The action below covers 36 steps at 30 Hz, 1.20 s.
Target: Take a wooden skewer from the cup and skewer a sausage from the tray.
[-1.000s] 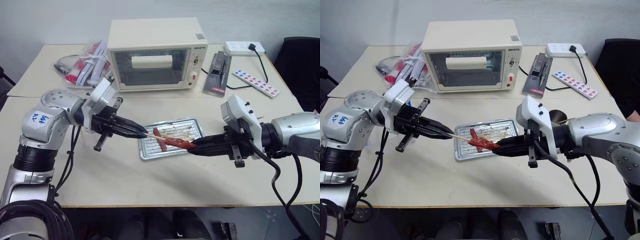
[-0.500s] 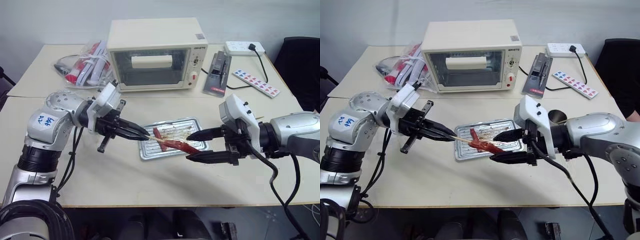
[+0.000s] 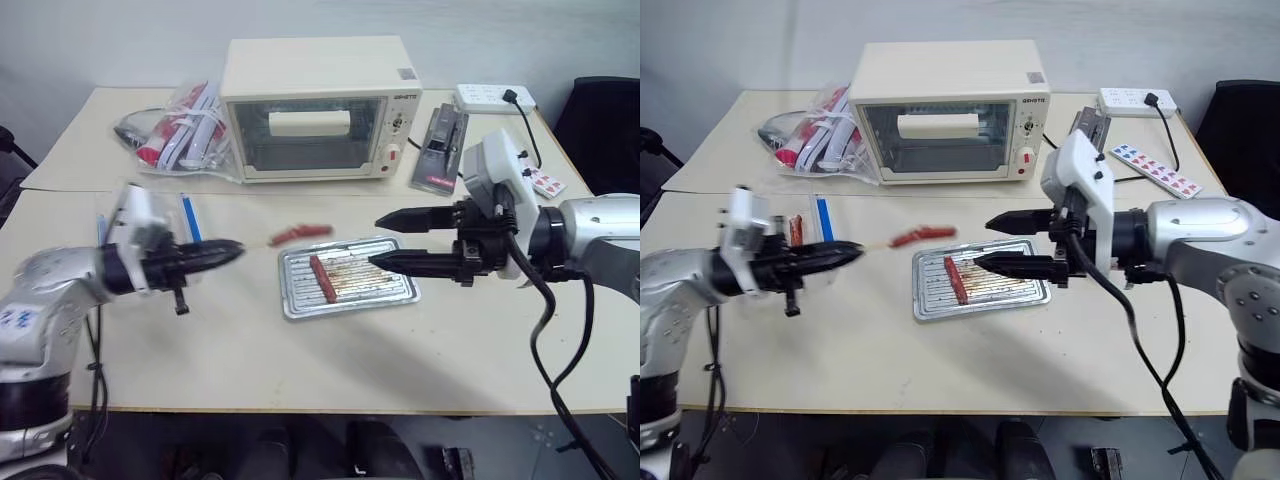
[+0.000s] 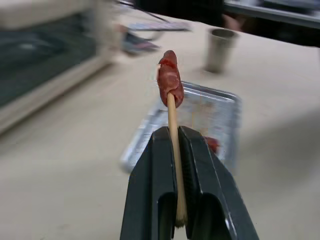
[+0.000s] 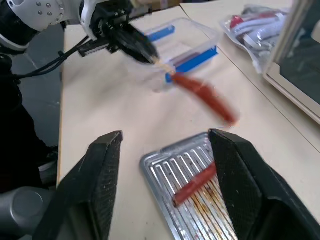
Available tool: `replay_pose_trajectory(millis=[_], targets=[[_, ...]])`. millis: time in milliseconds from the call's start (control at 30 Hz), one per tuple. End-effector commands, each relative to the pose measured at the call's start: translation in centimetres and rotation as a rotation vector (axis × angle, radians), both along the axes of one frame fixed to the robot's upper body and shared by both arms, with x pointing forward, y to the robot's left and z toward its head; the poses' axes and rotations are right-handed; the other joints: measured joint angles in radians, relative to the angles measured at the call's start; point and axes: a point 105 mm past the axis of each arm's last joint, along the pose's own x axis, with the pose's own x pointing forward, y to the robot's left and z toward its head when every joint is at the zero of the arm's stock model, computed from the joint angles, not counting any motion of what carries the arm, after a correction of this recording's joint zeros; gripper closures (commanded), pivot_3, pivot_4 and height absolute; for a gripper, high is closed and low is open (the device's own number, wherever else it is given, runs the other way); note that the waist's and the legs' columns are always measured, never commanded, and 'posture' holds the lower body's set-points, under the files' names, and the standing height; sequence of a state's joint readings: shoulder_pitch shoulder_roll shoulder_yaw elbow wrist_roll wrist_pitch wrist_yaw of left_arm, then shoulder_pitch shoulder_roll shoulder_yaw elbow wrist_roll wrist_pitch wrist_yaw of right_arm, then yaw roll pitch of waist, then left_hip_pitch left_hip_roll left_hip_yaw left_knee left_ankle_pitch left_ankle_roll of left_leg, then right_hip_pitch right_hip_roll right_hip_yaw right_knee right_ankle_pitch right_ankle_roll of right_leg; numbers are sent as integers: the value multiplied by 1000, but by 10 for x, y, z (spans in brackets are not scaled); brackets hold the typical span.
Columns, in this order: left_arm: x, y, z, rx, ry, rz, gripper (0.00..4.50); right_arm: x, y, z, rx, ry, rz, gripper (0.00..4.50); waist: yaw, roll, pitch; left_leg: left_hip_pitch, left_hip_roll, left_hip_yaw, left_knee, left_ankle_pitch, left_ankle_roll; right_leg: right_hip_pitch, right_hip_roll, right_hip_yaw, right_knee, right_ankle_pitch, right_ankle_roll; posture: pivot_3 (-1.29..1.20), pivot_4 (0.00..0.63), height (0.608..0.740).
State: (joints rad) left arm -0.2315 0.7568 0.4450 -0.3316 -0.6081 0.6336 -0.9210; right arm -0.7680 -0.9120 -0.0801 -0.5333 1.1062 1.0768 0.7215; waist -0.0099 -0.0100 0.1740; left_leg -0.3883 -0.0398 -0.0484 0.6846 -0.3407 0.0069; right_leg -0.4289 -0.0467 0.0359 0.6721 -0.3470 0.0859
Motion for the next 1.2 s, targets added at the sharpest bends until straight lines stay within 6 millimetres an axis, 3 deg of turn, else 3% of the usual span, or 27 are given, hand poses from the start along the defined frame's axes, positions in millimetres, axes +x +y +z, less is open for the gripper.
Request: replay_pose_trajectory(millis=[33,100,267,500,867,1000,1133,1200], targets=[[-12,19,3,-18,-67,186,4500,2,3,13,25,-54,26,460,4,0,0,0,0,0,0,0,0,0,0,0,0,0,0,0,150,740],[-17,34,0,-67,-79,324,4500,5,4,15,20,-62,43,15,7,0,0,0,0,0,0,0,0,0,0,0,-2,0,0,0,150,740],[-30,70,-9,-158,-127,660,4500,5,6,12,-5,-64,103,15,10,0,0,0,0,0,0,0,0,0,0,0,-4,0,0,0,150,740],[-29,100,-24,-211,-117,897,4500,4,12,8,-5,-59,164,15,11,-1,-1,1,0,0,0,0,0,1,0,-1,-4,0,0,0,150,740],[7,103,-34,-200,-70,932,4500,7,17,10,9,-70,193,15,7,-2,-1,0,0,0,0,0,0,0,0,-1,-5,0,0,0,150,740],[6,99,-28,-234,-81,906,3667,9,17,8,11,-66,192,0,7,-2,-1,1,0,0,-1,-1,-1,0,0,-1,-5,0,0,0,150,740],[-16,102,-20,-261,-87,871,2783,9,18,5,16,-55,200,0,6,-2,-1,1,0,0,-1,-1,-1,0,0,-1,-5,0,0,0,150,740],[-28,106,-14,-291,-90,854,2783,9,19,4,17,-51,204,0,7,-2,-1,0,0,0,-1,-1,-1,0,0,-1,-6,0,0,0,150,740]])
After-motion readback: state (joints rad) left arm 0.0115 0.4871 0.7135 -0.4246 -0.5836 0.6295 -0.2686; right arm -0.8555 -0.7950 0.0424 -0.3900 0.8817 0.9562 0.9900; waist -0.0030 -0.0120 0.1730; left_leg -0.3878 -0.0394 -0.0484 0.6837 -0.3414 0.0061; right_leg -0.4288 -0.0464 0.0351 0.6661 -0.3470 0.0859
